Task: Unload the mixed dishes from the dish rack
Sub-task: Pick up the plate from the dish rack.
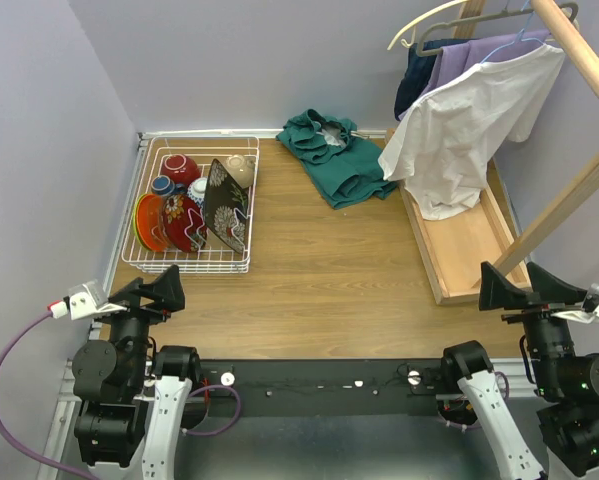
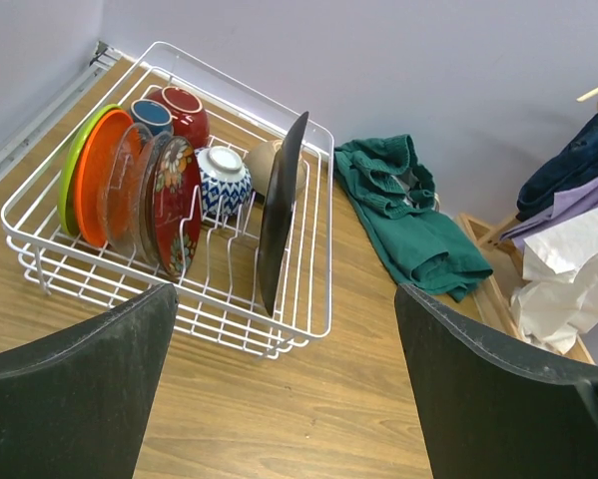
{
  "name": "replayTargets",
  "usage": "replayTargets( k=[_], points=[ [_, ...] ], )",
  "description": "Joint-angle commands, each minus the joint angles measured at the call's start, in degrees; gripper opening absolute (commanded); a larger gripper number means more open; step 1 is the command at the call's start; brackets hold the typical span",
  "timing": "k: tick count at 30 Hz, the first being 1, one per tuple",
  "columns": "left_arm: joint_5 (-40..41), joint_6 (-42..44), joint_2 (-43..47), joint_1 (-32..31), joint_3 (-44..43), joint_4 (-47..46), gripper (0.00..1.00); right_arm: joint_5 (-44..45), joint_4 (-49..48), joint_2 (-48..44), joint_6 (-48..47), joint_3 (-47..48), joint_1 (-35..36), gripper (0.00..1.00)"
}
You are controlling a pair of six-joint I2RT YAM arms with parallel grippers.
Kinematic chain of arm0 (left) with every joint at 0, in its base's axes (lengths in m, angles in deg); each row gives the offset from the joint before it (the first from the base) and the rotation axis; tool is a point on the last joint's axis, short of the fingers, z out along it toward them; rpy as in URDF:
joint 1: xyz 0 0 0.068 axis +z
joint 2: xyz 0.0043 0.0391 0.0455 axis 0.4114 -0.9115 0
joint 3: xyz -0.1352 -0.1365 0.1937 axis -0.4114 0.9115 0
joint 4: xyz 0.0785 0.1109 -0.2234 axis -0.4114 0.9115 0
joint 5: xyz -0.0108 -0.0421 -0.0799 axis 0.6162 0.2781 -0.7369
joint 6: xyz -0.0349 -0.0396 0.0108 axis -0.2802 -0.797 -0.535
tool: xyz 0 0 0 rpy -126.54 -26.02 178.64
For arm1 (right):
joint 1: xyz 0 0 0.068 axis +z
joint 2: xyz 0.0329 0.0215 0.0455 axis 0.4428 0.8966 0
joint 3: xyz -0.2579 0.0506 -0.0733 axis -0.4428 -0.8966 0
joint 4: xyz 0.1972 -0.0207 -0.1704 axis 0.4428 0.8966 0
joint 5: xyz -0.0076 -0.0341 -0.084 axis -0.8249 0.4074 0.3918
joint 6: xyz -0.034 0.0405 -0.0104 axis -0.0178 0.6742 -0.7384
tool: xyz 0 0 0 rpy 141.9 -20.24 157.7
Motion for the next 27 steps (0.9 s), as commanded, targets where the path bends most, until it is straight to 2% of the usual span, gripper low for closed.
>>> replayTargets(
  k=[1, 15, 19, 27],
  points=[
    [-0.3, 0.9, 0.9, 0.4, -0.4, -1.6, 0.99, -0.6, -1.5, 0.9, -1.3, -0.6, 0.3, 1.0],
    [0.6, 5.7, -15.9, 0.4, -8.3, 2.5, 0.99, -5.3, -4.5, -0.8, -1.1, -3.5, 0.4, 1.0],
    [1.7, 6.2, -24.1, 0.4, -13.8, 4.4, 0.99, -5.9, -4.9, -1.8, -1.3, -4.0, 1.9, 1.0],
    [-3.5, 9.3, -40.6, 0.3, -22.0, 4.5, 0.99, -6.2, -5.7, -0.7, -1.1, -4.8, 6.6, 1.0]
  ],
)
